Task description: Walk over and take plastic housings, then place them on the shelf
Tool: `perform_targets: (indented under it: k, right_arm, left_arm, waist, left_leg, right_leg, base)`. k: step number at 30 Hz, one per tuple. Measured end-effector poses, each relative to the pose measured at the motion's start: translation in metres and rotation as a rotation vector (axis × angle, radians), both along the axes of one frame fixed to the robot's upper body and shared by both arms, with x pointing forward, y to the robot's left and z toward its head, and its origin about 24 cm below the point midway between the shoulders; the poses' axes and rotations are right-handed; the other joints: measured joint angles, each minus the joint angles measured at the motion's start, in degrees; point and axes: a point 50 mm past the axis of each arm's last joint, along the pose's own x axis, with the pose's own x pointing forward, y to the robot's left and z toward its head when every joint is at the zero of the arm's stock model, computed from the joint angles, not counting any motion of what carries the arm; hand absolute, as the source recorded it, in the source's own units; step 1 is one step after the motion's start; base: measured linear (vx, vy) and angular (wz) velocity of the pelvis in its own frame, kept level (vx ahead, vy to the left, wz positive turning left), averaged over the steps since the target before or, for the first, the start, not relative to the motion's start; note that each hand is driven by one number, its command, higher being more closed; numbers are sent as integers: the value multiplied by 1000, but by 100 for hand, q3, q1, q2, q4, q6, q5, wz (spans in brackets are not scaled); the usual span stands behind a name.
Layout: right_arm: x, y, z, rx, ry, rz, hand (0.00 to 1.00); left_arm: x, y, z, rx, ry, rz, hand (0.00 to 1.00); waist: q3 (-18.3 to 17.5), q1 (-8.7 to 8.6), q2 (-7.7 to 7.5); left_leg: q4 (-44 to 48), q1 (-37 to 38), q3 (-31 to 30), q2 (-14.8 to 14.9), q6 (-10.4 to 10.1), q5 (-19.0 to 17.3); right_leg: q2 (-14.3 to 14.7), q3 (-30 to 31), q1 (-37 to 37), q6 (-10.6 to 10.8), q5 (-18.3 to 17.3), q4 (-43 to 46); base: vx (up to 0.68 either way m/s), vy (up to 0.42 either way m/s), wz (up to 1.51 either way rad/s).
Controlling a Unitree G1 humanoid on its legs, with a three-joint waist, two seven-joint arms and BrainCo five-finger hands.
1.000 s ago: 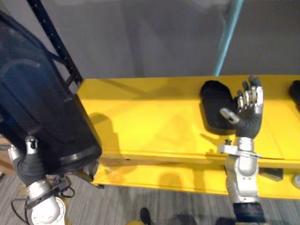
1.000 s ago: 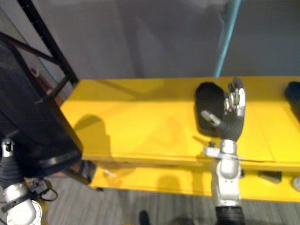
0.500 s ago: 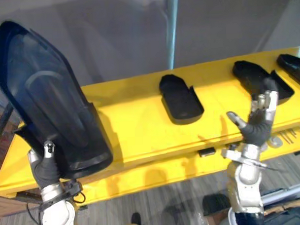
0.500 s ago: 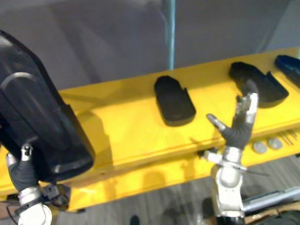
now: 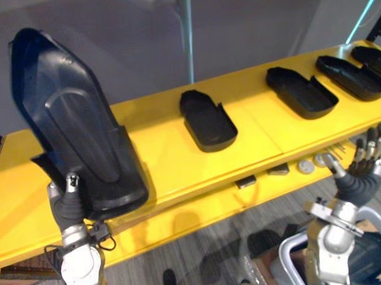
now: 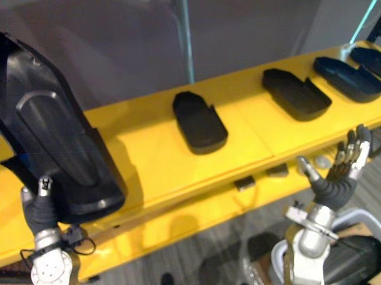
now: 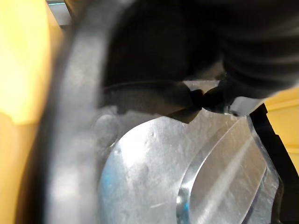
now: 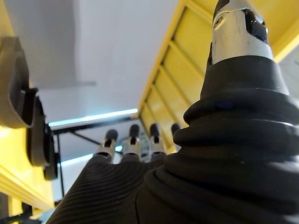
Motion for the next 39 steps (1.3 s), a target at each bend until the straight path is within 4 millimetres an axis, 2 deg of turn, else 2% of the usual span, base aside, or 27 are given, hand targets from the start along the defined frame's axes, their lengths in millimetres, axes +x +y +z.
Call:
perform_targets:
  k: [5,10,13,16,19,23,26,29,33,35,39]
  right_arm:
    - [-1,-11,0,5,25,-23,0]
    - [4,-20,3,7,44,-34,0]
    - [4,-20,2,7,51,-33,0]
    - [3,-21,1,8,58,-36,0]
    - [3,-21,0,7,61,-34,0]
    - [3,-20,0,4,67,-11,0]
    - [7,-14,-3,4,96,29,0]
    - [8,-14,-6,7,110,43,0]
    - [8,-17,-11,-2,148,55,0]
    - [7,-20,-11,-24,160,64,0]
    - [8,-25,-8,-56,168,80,0]
  left_arm:
    - [6,3,9,27,-36,-8,100]
    - [30,4,41,103,-140,-102,100]
    - [38,1,47,91,-149,-135,100]
    - [45,2,40,47,-93,-167,100]
    - [56,-4,29,-6,-18,-206,100]
    - [74,-15,4,-65,148,-253,100]
    - [83,-13,-17,-110,269,-213,100]
    - [89,-2,-31,-126,358,-144,100]
    - [97,28,-37,-99,445,-47,100]
    - [97,50,-40,-128,467,33,100]
    - [96,73,-46,-116,528,126,100]
  waist:
    - [-3,5,1]
    - [-10,-15,7]
    - [-19,-109,15]
    - [-67,-182,83]
    - [-108,-181,135]
    - [-155,-252,204]
    - [-169,-319,203]
    - [-178,-353,190]
    - [-180,-429,189]
    - [-191,-469,207]
    - [-212,-469,227]
  left_leg:
    - [0,-37,-38,-1,0,24]
    - [-27,5,122,22,10,39]
    - [-32,29,241,38,19,46]
    - [-36,24,325,104,1,59]
    - [-37,27,406,181,-37,94]
    - [-39,27,422,229,-51,140]
    - [-38,28,556,281,-58,153]
    - [-38,36,668,330,-70,161]
    - [-37,54,713,379,-95,177]
    - [-37,48,720,392,-100,180]
    - [-36,21,763,390,-101,178]
  right_leg:
    - [4,-67,7,-3,8,0]
    - [13,103,-63,-29,105,-6]
    - [20,198,-86,-24,118,-1]
    - [81,292,-168,-60,157,-1]
    - [156,390,-251,-81,176,0]
    - [200,405,-263,-112,191,-22]
    - [249,543,-336,-131,265,-72]
    - [305,664,-371,-141,345,-170]
    - [355,715,-392,-152,362,-175]
    - [368,729,-409,-152,363,-179]
    - [371,834,-466,-133,388,-202]
  base:
    - [-4,-1,6]
    - [-22,13,-15]
    - [-43,16,-21]
    - [-38,-12,-19]
    - [-43,-26,-14]
    - [-29,-14,-5]
    - [-41,-6,-22]
    - [-30,-21,-25]
    - [-12,-11,-6]
    - [-8,-25,-4]
    - [1,-11,-6]
